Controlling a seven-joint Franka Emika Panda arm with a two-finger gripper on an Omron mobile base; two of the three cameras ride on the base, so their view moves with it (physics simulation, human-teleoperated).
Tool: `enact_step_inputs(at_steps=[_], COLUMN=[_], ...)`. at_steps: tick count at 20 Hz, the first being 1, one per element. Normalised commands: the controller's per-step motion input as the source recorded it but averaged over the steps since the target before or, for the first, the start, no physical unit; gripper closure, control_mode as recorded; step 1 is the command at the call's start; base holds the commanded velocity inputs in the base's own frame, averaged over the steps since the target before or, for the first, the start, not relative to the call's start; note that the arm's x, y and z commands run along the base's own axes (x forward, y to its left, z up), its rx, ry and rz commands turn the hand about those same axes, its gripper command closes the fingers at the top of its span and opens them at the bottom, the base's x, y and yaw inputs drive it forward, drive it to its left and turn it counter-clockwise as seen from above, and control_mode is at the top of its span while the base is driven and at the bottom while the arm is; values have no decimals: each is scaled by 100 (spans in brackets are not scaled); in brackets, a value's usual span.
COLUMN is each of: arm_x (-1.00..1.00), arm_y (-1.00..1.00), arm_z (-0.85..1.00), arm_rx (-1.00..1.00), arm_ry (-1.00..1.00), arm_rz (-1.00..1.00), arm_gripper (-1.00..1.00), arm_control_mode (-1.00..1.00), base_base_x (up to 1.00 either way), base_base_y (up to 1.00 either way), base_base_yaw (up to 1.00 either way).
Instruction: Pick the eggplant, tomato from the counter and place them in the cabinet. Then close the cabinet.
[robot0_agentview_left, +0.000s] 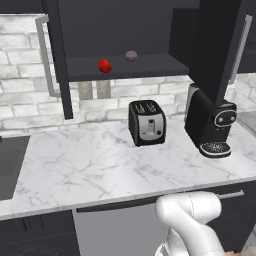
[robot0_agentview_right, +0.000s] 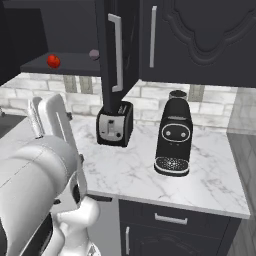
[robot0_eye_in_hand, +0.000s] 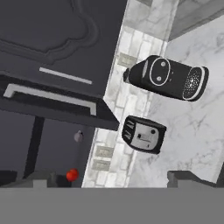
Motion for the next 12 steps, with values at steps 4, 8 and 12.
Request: enact_step_inputs(at_steps=[4,8,12], arm_x=[55,82,98], arm_y=[-48,-8,0], arm_z=[-9,-16,-12], arm_rx=[28,12,12], arm_ry=[0,-1,-2], arm_rz=[-3,0,0], arm_gripper=[-100,-100,-100], arm_control_mode=[-100,-100,-100], base_base_x=[0,0,0], base_base_y=[0,0,0], base_base_yaw=[0,0,0])
